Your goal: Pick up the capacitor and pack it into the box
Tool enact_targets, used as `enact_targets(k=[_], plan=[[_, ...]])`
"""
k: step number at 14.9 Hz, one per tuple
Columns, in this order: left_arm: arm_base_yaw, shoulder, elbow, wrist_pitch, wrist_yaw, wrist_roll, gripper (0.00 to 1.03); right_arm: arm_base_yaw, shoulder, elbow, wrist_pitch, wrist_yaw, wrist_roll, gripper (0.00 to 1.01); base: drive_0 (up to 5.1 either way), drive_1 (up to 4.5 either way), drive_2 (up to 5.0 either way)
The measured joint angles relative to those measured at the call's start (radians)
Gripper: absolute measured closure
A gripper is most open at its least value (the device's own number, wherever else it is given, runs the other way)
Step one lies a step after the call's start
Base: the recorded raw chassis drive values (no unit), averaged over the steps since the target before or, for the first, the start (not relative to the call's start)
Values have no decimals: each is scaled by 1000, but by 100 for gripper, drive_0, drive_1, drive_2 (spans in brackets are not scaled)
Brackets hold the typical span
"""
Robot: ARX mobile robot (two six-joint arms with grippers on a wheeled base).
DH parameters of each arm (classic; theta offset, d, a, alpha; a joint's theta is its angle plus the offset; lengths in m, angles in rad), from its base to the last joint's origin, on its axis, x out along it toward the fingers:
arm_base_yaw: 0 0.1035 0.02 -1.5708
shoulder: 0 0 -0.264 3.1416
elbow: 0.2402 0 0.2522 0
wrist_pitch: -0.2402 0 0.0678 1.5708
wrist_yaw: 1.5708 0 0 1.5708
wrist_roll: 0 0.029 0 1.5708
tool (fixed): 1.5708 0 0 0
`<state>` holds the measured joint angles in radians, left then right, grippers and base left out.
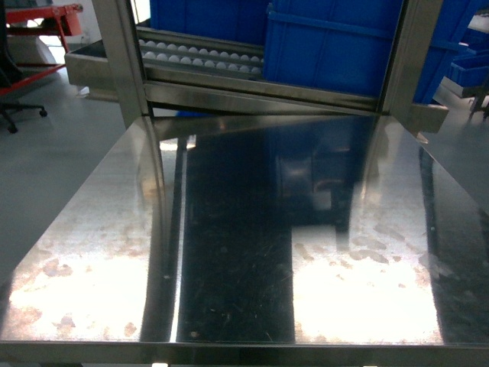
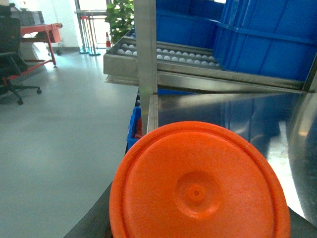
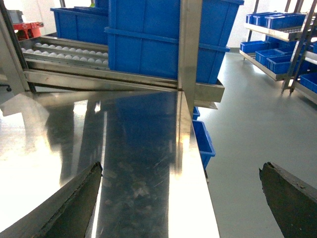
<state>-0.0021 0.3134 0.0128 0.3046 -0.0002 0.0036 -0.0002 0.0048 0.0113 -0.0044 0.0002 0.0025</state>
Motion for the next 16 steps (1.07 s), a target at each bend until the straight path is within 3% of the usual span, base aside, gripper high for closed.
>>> enact_targets(k=[7,8,9,16], plan=[[0,-140,0,-131,0,0,59,0,0,0,0,0,0,3,0,0,0],[0,-221,1,-261,0,0,59,0,0,0,0,0,0,3,0,0,0],[0,-296,1,-319,-2,0,59,0,0,0,0,0,0,3,0,0,0],[0,-307,1,-312,0,0,59,0,0,0,0,0,0,3,0,0,0]])
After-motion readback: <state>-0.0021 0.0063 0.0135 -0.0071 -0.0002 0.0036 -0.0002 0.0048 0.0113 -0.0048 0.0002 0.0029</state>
